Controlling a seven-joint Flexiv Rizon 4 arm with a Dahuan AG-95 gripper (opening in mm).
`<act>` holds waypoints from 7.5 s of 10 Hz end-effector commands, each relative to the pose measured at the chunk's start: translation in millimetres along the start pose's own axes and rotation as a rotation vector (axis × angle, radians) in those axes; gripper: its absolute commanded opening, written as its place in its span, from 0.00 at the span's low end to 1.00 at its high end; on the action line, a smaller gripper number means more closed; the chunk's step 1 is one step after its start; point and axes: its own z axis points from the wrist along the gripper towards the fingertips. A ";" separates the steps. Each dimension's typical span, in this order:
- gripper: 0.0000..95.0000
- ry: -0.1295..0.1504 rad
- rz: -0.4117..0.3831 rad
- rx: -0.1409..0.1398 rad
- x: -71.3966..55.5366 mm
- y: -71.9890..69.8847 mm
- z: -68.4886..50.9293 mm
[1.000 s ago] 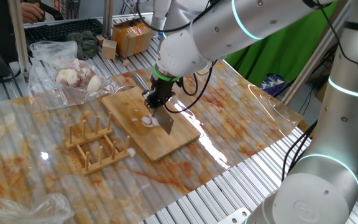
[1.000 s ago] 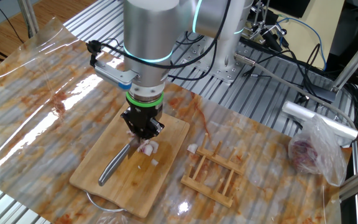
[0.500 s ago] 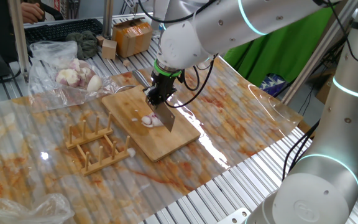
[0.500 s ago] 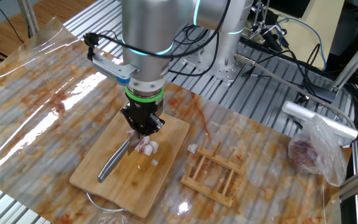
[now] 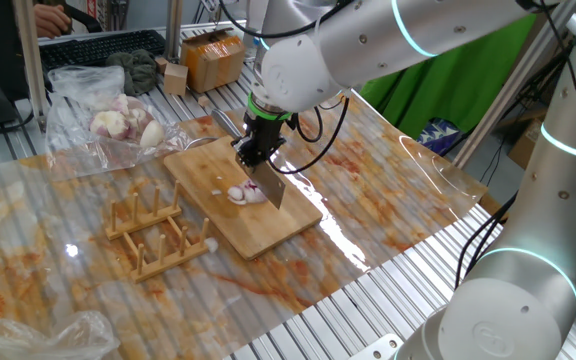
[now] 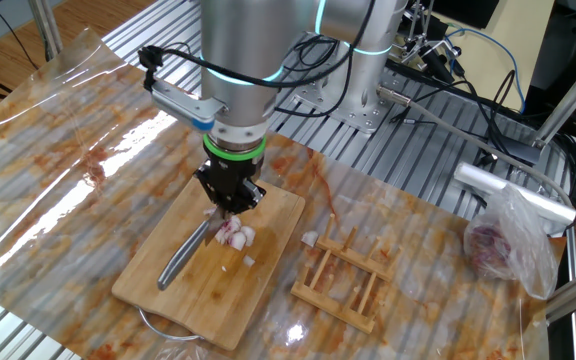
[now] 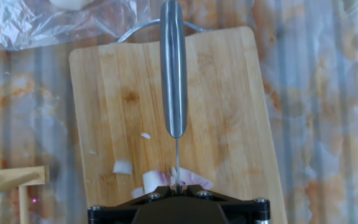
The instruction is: Chop the onions
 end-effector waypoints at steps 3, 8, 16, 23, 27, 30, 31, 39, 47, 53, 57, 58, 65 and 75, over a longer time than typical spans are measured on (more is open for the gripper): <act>0.00 -0.001 0.010 -0.009 -0.7 0.4 -0.8; 0.00 0.026 0.045 -0.001 -0.7 0.5 -0.7; 0.00 0.028 0.058 0.002 16.3 -19.9 1.7; 0.00 0.029 0.057 -0.003 16.4 -11.1 -2.0; 0.00 0.030 0.037 0.006 16.9 -10.9 -0.7; 0.00 0.031 0.035 0.003 17.7 -12.7 1.6; 0.00 0.031 0.035 0.001 17.9 -12.6 2.3; 0.00 0.012 0.049 -0.025 20.4 -10.4 36.5; 0.00 0.021 0.061 -0.012 19.4 -9.9 29.9; 0.00 0.070 0.082 -0.019 12.5 -5.3 31.3; 0.00 0.084 0.067 0.024 10.9 -5.9 15.0; 0.00 0.095 0.064 0.032 10.6 -7.6 9.0; 0.00 0.089 0.051 0.018 17.3 -25.2 6.2; 0.00 0.044 0.077 -0.016 21.3 -22.3 39.1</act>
